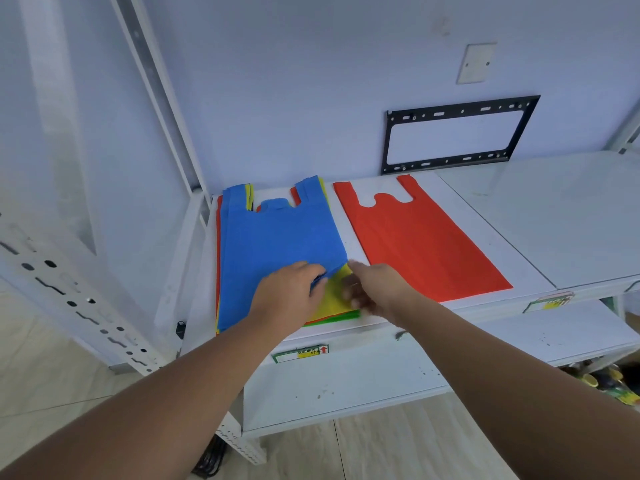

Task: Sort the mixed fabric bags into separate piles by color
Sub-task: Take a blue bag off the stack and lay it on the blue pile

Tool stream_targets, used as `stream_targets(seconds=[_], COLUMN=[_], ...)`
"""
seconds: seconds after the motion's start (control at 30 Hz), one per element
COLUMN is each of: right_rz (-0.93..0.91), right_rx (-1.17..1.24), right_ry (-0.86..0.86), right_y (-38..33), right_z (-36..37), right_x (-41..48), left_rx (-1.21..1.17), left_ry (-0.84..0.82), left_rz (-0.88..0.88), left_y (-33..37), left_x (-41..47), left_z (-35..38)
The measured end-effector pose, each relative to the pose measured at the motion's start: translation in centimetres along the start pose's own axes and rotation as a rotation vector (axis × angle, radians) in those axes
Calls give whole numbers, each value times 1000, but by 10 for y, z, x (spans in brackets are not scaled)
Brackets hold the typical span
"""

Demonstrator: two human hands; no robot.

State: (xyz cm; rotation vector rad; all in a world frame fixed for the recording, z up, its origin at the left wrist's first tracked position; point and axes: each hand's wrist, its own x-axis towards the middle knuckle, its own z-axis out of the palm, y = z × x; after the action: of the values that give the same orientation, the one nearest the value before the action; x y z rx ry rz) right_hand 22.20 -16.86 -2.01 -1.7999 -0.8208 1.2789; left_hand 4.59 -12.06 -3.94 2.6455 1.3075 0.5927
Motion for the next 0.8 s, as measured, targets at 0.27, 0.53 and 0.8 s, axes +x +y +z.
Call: stream_targets(seconds=[0.27,0.53,0.8], right_rz=[161,218,237], right_rx=[66,496,365], right_ry=[-141,-231,-280], right_y=[0,-24,-20], right_z=[6,20,2], right_x=[10,16,18], left_rx=[-184,-575,-650], left_ry=[-78,-276,-9], left_rz=[-162,-295,-517], left_y=[-27,-7,-9], left_x=[-14,-47,-51], left_z=[-22,-29,-24])
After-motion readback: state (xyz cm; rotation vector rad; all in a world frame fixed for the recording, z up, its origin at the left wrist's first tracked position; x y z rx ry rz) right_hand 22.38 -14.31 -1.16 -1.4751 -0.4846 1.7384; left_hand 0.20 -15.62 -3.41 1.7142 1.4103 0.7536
